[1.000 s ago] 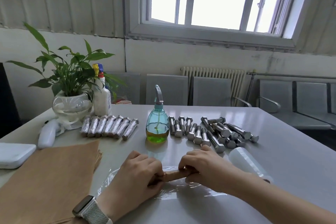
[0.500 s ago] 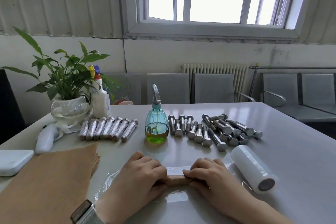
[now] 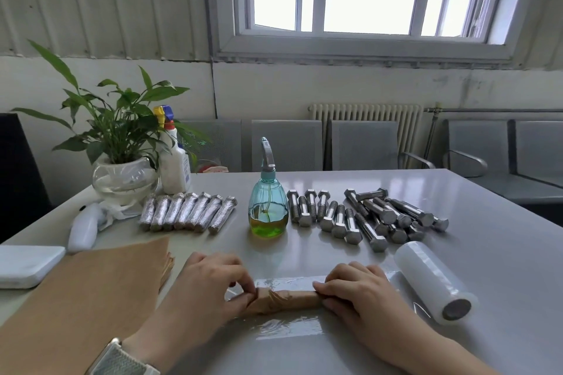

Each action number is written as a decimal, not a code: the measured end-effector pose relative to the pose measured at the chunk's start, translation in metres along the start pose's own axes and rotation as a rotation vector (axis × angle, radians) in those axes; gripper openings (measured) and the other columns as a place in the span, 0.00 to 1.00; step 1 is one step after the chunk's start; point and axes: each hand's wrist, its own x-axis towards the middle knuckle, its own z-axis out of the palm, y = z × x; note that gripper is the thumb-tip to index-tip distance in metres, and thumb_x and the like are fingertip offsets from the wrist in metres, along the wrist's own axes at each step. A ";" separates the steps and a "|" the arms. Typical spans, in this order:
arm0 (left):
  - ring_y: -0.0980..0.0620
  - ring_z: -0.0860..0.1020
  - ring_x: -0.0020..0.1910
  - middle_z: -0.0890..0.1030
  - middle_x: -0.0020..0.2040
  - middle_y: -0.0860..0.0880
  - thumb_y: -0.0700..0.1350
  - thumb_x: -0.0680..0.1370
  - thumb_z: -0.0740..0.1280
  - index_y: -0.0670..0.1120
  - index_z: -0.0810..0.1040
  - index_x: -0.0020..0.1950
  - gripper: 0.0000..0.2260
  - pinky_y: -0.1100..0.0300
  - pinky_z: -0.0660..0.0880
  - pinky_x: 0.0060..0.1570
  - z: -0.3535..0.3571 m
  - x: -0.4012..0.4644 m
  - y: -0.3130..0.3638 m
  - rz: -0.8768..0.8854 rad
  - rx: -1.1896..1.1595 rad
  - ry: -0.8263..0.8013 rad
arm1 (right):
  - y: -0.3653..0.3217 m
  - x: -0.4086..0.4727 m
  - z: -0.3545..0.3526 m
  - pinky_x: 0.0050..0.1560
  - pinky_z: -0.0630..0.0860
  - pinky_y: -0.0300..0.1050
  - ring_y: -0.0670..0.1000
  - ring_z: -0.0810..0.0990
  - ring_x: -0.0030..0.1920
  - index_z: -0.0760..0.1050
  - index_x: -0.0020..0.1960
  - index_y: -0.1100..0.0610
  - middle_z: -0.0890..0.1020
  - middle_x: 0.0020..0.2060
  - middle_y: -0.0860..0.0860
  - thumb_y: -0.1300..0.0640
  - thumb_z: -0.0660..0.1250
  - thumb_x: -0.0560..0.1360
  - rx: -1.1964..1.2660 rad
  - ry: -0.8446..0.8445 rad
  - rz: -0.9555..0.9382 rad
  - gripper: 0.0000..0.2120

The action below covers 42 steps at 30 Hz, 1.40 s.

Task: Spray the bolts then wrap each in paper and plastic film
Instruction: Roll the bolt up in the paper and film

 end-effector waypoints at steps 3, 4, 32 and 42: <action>0.68 0.69 0.44 0.77 0.48 0.65 0.55 0.75 0.68 0.58 0.82 0.46 0.04 0.66 0.58 0.54 0.004 0.001 0.000 0.023 0.028 -0.034 | -0.001 0.000 0.000 0.44 0.75 0.47 0.47 0.80 0.44 0.84 0.52 0.44 0.81 0.43 0.41 0.52 0.70 0.73 -0.005 0.030 0.002 0.09; 0.69 0.68 0.44 0.77 0.49 0.65 0.55 0.76 0.68 0.57 0.82 0.48 0.05 0.66 0.58 0.54 0.005 0.000 -0.001 0.023 0.030 -0.042 | -0.001 0.000 0.001 0.44 0.74 0.47 0.47 0.81 0.44 0.84 0.52 0.44 0.81 0.43 0.41 0.52 0.70 0.73 0.003 0.028 0.006 0.10; 0.60 0.75 0.42 0.80 0.40 0.64 0.51 0.68 0.78 0.62 0.79 0.38 0.09 0.64 0.71 0.46 0.000 -0.004 -0.007 -0.096 -0.278 -0.090 | 0.006 0.003 0.002 0.56 0.61 0.36 0.42 0.74 0.56 0.80 0.60 0.40 0.78 0.52 0.38 0.48 0.65 0.79 0.071 -0.090 0.052 0.11; 0.61 0.73 0.41 0.78 0.40 0.59 0.54 0.71 0.74 0.60 0.76 0.35 0.09 0.63 0.70 0.48 0.003 -0.004 0.002 -0.187 -0.158 -0.124 | 0.006 0.003 0.003 0.56 0.62 0.37 0.42 0.74 0.55 0.80 0.60 0.40 0.78 0.51 0.38 0.48 0.66 0.79 0.075 -0.090 0.057 0.11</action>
